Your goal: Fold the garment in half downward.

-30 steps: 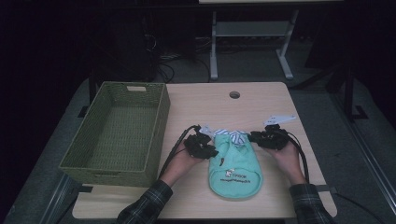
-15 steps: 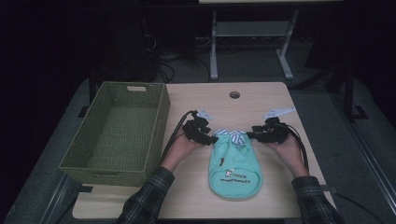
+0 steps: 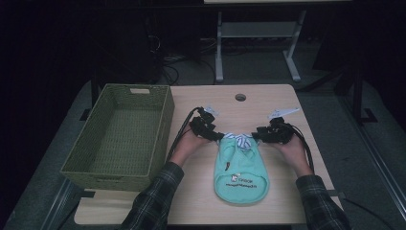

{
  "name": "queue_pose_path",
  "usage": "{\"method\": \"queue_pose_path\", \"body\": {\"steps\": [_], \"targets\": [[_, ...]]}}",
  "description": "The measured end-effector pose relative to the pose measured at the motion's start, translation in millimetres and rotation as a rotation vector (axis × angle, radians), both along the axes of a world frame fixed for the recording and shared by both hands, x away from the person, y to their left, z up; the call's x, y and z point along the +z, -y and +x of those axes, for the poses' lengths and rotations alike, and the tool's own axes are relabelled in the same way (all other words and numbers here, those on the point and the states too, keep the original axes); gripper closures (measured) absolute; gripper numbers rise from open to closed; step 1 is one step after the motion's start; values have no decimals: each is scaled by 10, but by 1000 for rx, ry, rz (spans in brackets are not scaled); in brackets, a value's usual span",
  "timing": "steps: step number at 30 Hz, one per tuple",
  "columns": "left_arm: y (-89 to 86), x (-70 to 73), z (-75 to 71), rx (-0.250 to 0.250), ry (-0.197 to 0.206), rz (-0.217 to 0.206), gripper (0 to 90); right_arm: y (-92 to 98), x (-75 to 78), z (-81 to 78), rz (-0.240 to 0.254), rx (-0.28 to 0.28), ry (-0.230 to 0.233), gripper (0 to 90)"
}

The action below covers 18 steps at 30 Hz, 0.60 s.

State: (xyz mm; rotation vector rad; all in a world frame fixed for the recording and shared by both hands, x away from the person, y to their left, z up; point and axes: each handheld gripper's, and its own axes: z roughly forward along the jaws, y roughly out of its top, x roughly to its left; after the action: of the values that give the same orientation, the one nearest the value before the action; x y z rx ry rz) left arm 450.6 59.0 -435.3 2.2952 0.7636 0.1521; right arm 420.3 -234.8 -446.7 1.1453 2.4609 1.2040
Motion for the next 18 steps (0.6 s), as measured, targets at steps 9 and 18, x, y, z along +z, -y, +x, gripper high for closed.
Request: {"method": "queue_pose_path", "body": {"steps": [9, 18], "targets": [[118, -59, 100, 4, 15, 58, 402, -17, -146, 94, 6, -11, -29, 597], [115, -217, 132, -7, -31, 92, 388, -90, -245, 111, -17, 11, -53, 596]]}}
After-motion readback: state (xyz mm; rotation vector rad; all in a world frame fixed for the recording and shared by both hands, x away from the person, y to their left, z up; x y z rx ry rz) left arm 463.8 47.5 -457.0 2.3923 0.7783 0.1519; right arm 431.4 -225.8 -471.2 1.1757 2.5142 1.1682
